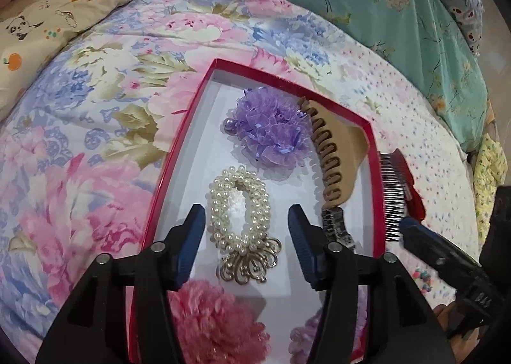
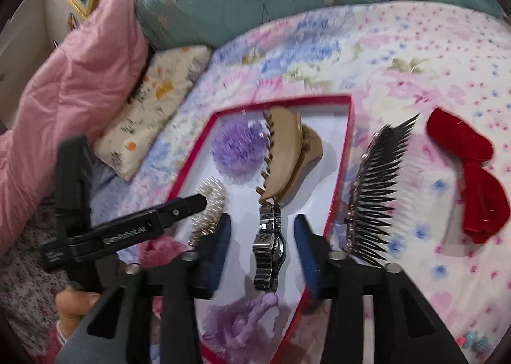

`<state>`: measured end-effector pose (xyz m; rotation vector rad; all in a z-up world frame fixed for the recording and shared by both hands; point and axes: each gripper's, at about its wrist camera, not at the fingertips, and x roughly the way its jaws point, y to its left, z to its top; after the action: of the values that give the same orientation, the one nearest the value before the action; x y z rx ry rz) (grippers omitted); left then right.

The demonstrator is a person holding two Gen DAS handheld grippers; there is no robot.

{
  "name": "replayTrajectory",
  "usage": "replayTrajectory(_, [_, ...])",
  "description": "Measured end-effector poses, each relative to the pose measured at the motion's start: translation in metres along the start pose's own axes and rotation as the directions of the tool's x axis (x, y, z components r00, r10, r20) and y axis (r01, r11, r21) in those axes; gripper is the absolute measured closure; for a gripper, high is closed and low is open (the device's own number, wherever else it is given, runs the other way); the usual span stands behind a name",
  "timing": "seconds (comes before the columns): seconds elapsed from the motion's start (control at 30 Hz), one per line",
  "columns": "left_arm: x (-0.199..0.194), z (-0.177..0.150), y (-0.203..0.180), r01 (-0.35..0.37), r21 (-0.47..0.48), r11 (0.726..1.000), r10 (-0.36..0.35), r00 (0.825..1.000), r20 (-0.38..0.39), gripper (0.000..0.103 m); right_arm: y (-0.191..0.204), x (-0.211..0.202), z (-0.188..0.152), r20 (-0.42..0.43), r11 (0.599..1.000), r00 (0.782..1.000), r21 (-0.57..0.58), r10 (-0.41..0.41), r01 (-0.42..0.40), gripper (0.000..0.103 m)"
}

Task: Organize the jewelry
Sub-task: 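Withdraw both tools from the box toward the black comb and red bow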

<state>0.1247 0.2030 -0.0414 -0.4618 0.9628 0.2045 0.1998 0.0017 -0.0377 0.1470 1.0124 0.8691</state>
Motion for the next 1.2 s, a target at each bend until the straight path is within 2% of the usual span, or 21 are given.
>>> replayTrajectory(0.03, [-0.005,-0.001,0.000,0.006,-0.003,1.000,-0.006,1.000,0.007,0.043,-0.001,-0.011,-0.001,0.017,1.000,1.000,0.005,-0.001,0.000,0.056])
replayTrajectory(0.17, [-0.023,-0.009,-0.007,0.022,-0.004,1.000,-0.022,0.999,0.025,0.043,-0.014,-0.047,-0.008,0.072,0.999,0.997,0.046,-0.021,0.018,0.043])
replayTrajectory(0.27, [-0.033,-0.018,-0.015,0.042,0.004,0.999,-0.042,0.999,0.031,0.041,-0.034,-0.077,-0.016,0.110,0.994,0.992,0.096,-0.060,0.049,0.042])
replayTrajectory(0.33, [-0.039,-0.024,-0.021,0.051,0.006,0.999,-0.051,0.998,0.034,0.035,-0.048,-0.093,-0.021,0.123,0.988,0.988,0.133,-0.095,0.078,0.042])
replayTrajectory(0.53, [-0.048,-0.042,-0.047,0.084,0.052,0.995,-0.085,0.996,0.019,0.035,-0.087,-0.138,-0.042,0.154,0.963,0.973,0.237,-0.171,0.131,0.040])
replayTrajectory(0.9, [-0.050,-0.056,-0.114,0.117,0.174,0.978,-0.116,0.993,-0.016,0.035,-0.121,-0.161,-0.076,0.142,0.939,0.969,0.308,-0.201,0.149,0.040])
replayTrajectory(1.2, [-0.028,-0.045,-0.162,0.093,0.264,0.960,-0.085,0.995,-0.042,0.035,-0.131,-0.161,-0.071,0.154,0.940,0.971,0.318,-0.181,0.125,0.040])
